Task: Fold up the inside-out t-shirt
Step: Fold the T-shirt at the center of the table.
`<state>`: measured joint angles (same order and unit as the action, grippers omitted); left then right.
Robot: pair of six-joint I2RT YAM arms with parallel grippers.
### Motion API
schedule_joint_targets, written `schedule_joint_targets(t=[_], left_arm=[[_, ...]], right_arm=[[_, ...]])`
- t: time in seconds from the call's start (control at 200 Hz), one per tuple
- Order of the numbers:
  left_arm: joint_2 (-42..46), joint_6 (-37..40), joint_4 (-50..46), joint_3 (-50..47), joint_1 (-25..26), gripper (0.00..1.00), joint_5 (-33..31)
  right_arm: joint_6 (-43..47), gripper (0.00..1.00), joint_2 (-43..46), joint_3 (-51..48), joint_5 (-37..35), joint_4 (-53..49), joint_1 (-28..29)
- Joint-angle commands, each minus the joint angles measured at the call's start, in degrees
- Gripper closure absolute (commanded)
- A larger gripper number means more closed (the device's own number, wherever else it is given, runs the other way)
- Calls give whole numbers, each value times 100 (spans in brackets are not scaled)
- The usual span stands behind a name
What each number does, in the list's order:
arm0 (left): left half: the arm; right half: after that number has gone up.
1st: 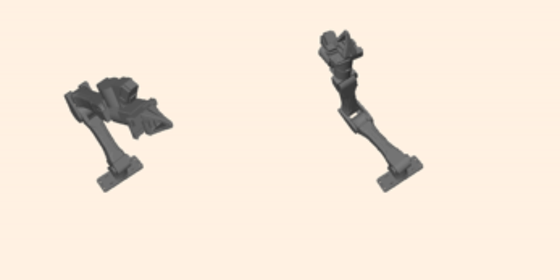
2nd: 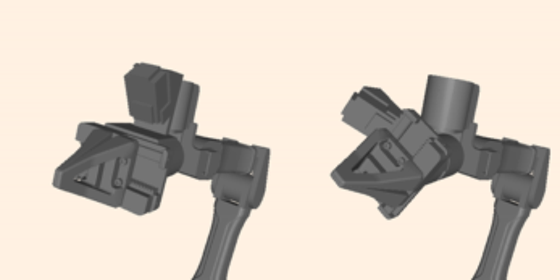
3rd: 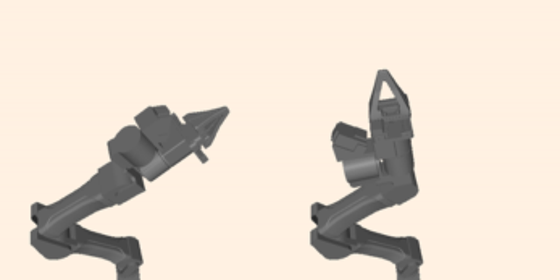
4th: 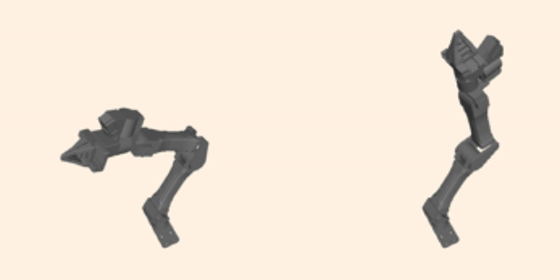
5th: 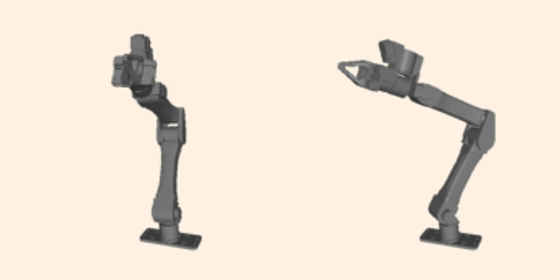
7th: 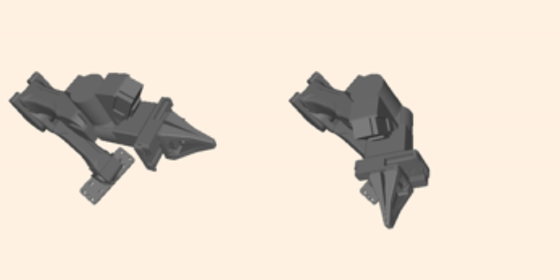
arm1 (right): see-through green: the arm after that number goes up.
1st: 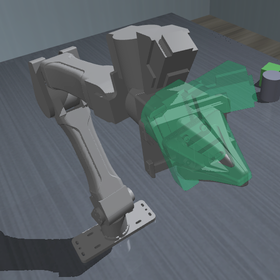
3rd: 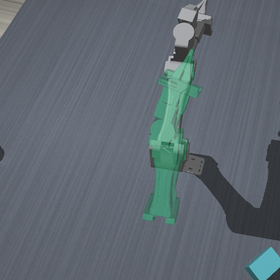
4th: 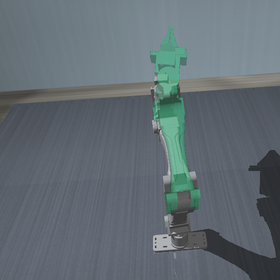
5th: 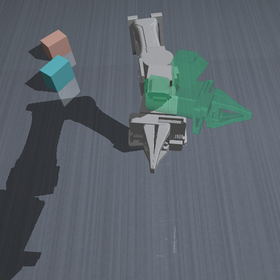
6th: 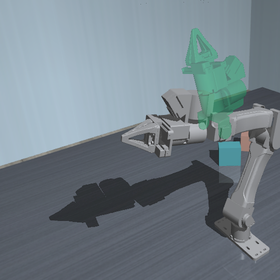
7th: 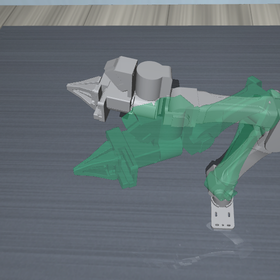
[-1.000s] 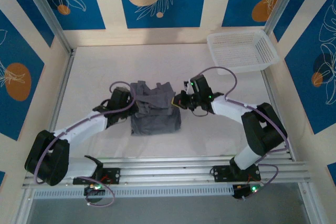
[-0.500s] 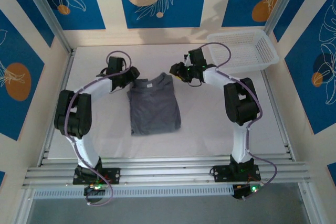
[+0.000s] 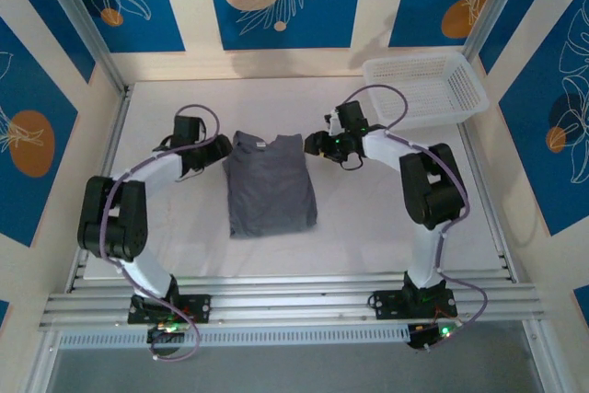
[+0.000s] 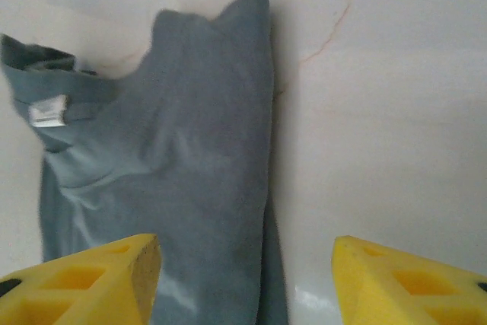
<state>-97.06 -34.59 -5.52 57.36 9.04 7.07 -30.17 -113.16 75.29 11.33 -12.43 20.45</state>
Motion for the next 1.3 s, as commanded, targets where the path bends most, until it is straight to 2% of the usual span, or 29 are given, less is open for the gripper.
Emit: schedule_joint_targets(t=[0.0,0.07,0.15,0.3,0.45,0.51,0.635,0.715,0.855,0.995,1.05,1.15,1.24,1.295], left_arm=[[-285,380,250,75,91,20,197],[-494,378,345,187,107,17,228],[-744,282,333,356,127,18,303],[-1251,31,192,793,196,33,423],[-1649,-169,336,1009,243,39,601],[-1730,-196,398,1032,273,45,639],[-1809,-198,584,1066,341,68,1029],[-1794,-172,599,1050,385,75,1029],[-1832,-83,467,1078,397,75,853],[-1971,-65,388,1191,418,62,879],[-2040,-16,235,1275,431,62,738],[-2173,81,-58,1459,450,78,576],[-2170,191,-209,1549,451,100,640],[-2064,262,-270,1545,451,100,701]], right_arm=[[295,39,-438,524,-49,-193,155],[226,39,-756,838,-54,-344,217],[171,41,-1123,1215,-12,-668,311],[48,46,-1342,1325,-7,-665,476],[-15,46,-1333,1285,3,-673,512],[-5,46,-1306,1261,16,-673,513],[3,46,-1297,1251,-10,-699,513],[3,46,-1296,1249,-19,-707,513],[-14,46,-1278,1214,-22,-702,513],[3,46,-1278,1177,-33,-688,513],[-1,46,-1272,1171,-8,-690,513],[-23,45,-1203,1182,85,-721,491],[-9,45,-983,1185,120,-841,462],[35,43,-765,1142,26,-900,436]])
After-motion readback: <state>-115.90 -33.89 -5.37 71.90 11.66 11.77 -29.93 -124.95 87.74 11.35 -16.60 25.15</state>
